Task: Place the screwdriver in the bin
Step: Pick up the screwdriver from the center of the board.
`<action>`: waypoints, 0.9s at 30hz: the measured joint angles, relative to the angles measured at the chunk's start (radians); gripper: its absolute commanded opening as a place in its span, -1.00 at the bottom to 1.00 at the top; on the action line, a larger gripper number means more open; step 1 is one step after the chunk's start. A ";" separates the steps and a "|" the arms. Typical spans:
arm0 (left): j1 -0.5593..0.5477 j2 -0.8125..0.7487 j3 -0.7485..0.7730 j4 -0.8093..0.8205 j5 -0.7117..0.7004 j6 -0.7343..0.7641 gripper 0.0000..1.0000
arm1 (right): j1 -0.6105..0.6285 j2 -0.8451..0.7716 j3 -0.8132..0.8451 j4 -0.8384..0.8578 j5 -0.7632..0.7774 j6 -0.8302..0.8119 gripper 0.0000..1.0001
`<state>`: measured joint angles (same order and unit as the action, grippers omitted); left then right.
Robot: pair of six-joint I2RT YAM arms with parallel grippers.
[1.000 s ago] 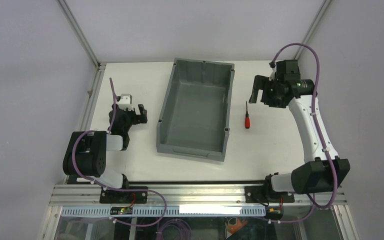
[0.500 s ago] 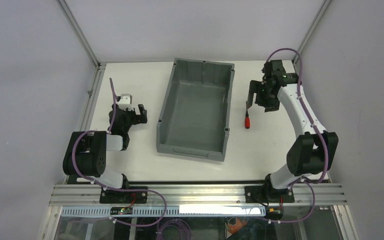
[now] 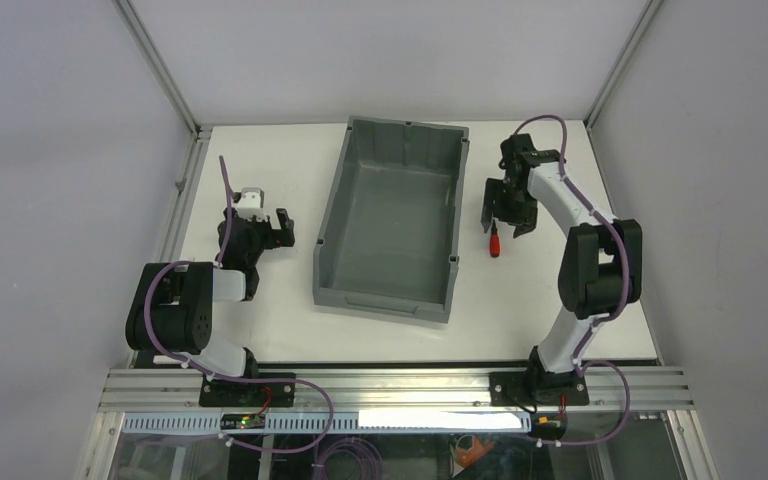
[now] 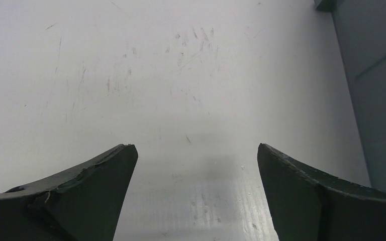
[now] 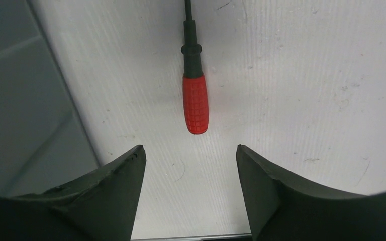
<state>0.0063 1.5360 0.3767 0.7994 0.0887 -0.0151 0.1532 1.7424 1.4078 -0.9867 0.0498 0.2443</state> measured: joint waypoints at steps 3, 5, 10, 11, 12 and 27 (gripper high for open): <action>0.000 0.000 0.000 0.000 0.000 0.000 0.98 | 0.003 0.037 -0.009 0.020 0.005 0.005 0.32; 0.000 0.000 0.000 0.000 0.000 0.000 0.98 | 0.004 0.059 -0.016 0.033 0.009 0.008 0.27; 0.000 0.000 0.000 0.000 0.000 0.000 0.98 | 0.005 0.107 -0.037 0.067 0.018 0.016 0.13; 0.000 0.000 0.000 0.000 0.000 0.000 0.98 | 0.005 0.116 -0.040 0.073 0.019 0.016 0.11; 0.000 0.000 0.000 0.000 0.000 0.000 0.98 | 0.005 0.127 -0.043 0.079 0.019 0.017 0.08; 0.000 0.000 0.000 0.000 0.000 0.000 0.98 | 0.009 0.198 -0.056 0.119 0.036 0.020 -0.51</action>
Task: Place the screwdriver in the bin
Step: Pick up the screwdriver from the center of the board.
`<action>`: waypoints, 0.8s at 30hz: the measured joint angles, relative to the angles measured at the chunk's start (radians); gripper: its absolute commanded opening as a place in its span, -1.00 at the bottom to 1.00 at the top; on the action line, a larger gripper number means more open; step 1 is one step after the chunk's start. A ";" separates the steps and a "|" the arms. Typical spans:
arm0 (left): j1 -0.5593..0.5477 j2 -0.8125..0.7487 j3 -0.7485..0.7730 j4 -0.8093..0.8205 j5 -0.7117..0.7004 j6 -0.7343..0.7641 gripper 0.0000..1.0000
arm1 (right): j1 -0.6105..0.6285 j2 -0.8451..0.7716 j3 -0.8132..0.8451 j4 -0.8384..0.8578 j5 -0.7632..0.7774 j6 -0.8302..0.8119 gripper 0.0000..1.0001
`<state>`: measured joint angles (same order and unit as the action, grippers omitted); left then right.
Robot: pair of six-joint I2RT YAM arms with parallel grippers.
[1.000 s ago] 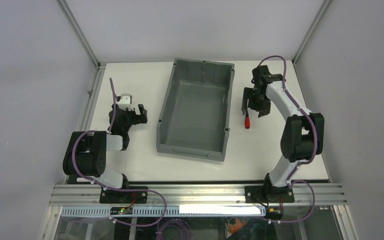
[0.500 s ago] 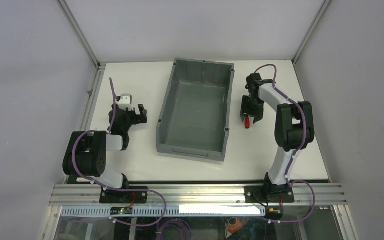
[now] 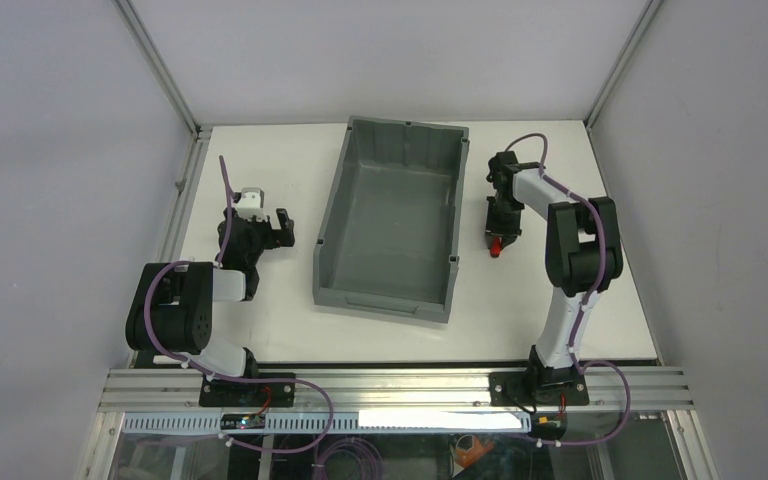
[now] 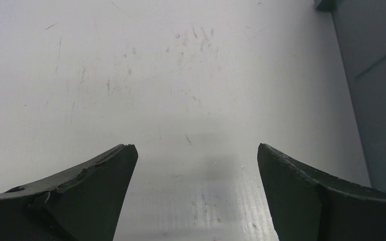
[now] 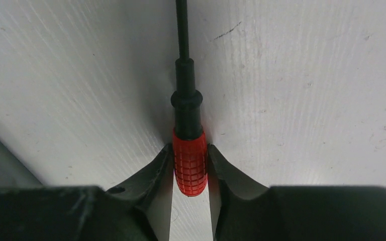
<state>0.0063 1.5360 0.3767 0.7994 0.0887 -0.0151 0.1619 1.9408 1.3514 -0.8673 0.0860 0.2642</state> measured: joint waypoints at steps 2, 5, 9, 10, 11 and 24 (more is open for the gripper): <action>0.000 0.000 0.000 0.000 0.000 0.000 0.98 | 0.001 0.000 0.000 0.000 0.004 -0.001 -0.61; 0.000 0.000 0.000 0.000 0.000 0.000 0.98 | 0.001 0.000 0.000 0.000 0.005 -0.001 -0.76; 0.000 0.000 0.000 0.000 0.000 0.000 0.98 | 0.001 -0.001 0.001 -0.001 0.005 -0.001 -0.84; 0.000 0.000 0.000 0.000 0.000 0.000 0.98 | 0.001 -0.002 0.001 -0.002 0.005 -0.002 -0.86; 0.000 0.000 0.000 0.000 0.000 0.000 0.98 | 0.001 -0.003 0.001 -0.002 0.008 -0.003 -0.87; 0.000 0.000 0.000 0.000 0.000 0.000 0.98 | 0.001 -0.150 0.001 -0.067 0.031 -0.005 -1.00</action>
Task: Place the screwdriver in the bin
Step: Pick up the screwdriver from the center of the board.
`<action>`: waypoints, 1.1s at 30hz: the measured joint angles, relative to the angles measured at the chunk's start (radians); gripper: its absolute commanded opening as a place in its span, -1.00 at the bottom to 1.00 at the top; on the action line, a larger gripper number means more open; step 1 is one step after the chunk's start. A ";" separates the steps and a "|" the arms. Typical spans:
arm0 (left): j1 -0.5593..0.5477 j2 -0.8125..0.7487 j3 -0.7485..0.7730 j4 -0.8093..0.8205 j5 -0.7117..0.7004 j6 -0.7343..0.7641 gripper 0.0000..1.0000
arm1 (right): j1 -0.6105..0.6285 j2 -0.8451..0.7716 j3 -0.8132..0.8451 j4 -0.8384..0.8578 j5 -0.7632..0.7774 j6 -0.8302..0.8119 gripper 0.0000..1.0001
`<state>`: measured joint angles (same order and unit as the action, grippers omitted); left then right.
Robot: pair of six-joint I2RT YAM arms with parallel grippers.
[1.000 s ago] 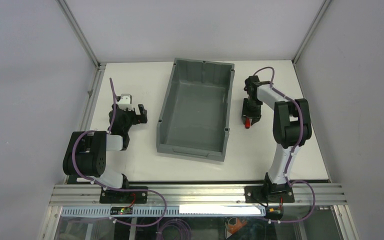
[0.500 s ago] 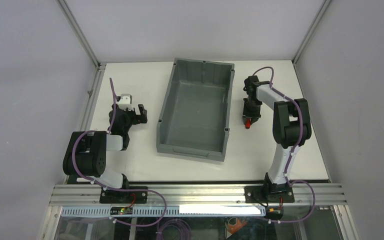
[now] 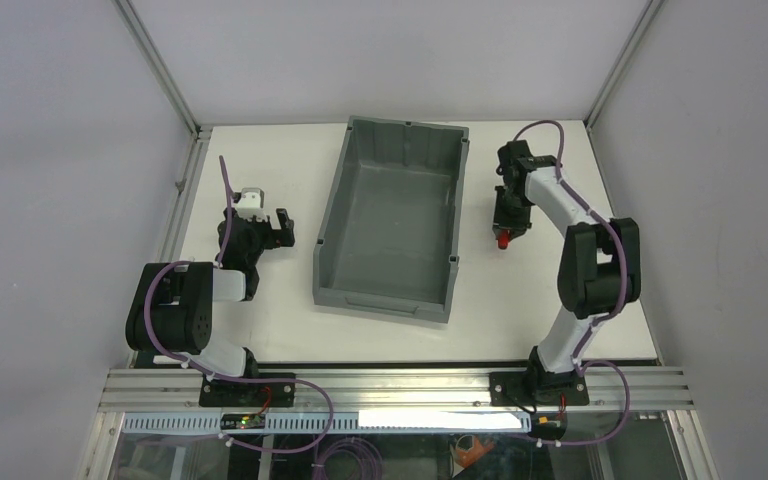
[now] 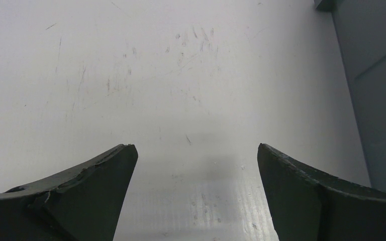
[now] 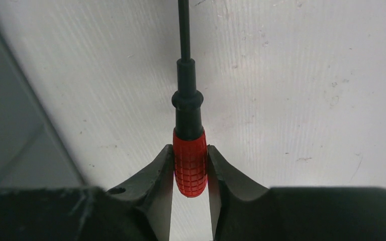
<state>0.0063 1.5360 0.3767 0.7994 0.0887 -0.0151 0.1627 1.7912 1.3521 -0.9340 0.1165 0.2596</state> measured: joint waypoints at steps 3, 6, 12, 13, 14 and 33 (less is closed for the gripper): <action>0.000 0.000 0.000 0.000 0.000 0.000 0.98 | 0.000 -0.045 0.006 -0.029 -0.001 0.000 -1.00; 0.000 0.000 0.000 0.000 0.000 0.000 0.98 | 0.000 -0.077 0.020 -0.054 -0.002 0.001 -1.00; 0.000 0.000 0.000 0.000 0.000 0.000 0.98 | 0.000 -0.156 0.058 -0.106 -0.020 0.005 -1.00; 0.000 0.000 0.000 0.000 0.000 0.000 0.98 | 0.000 -0.171 0.066 -0.114 -0.026 0.007 -1.00; 0.000 0.000 0.000 0.000 0.000 0.000 0.98 | 0.000 -0.188 0.075 -0.123 -0.034 0.011 -1.00; 0.000 0.000 0.000 0.000 0.000 0.000 0.98 | 0.074 -0.307 0.301 -0.244 -0.206 0.135 -1.00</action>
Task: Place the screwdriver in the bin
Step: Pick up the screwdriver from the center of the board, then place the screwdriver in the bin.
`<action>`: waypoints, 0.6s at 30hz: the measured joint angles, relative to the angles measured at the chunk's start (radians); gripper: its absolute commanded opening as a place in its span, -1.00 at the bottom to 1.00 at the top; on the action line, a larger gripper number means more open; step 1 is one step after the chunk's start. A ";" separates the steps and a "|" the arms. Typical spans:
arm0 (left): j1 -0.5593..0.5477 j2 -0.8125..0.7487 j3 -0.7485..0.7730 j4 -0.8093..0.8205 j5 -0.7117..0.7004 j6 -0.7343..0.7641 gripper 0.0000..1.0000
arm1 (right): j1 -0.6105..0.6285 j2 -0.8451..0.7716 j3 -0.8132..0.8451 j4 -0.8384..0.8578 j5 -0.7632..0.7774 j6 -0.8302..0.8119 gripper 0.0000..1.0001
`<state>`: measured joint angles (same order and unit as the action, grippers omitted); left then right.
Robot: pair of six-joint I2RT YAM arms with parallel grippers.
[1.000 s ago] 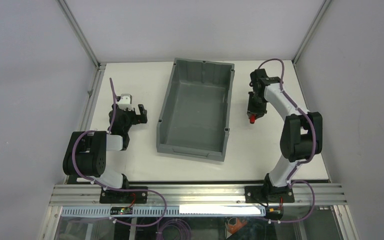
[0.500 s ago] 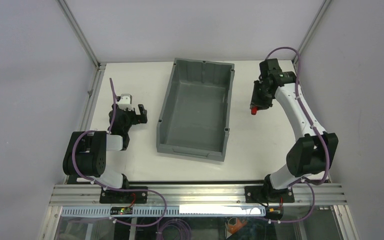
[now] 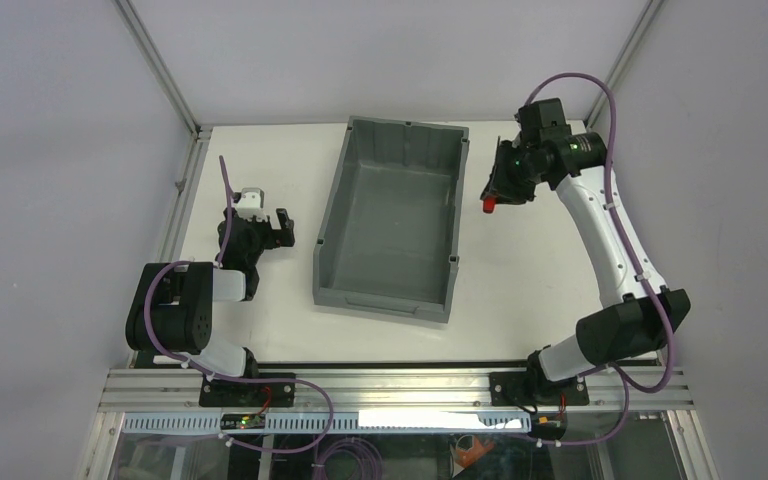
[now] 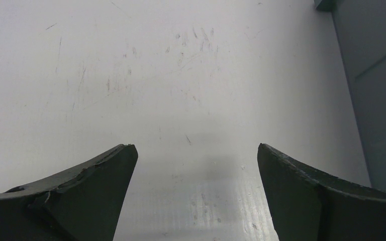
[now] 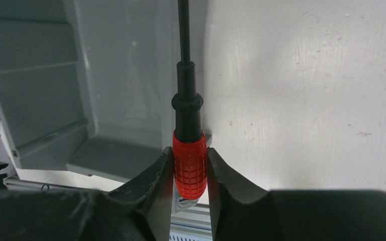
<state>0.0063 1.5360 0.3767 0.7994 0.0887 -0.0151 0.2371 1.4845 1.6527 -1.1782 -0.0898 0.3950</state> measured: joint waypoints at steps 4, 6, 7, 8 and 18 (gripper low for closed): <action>0.000 0.000 0.000 0.000 0.000 0.000 0.98 | 0.052 0.000 0.053 -0.004 -0.007 0.039 -1.00; 0.000 0.000 0.000 0.000 0.000 0.000 0.98 | 0.088 0.003 0.083 -0.006 -0.006 0.063 -1.00; 0.000 0.000 0.000 0.000 0.000 0.000 0.98 | 0.104 0.007 0.097 -0.007 -0.004 0.074 -1.00; 0.000 0.000 0.000 0.000 0.000 0.000 0.98 | 0.123 0.014 0.115 -0.007 -0.001 0.087 -1.00; 0.000 0.000 0.000 0.000 0.000 0.000 0.98 | 0.281 0.201 0.240 -0.014 0.083 0.200 -1.00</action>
<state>0.0063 1.5360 0.3767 0.7994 0.0883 -0.0151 0.5179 1.6855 1.8927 -1.1919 -0.0071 0.5945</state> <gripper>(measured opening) 0.992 0.293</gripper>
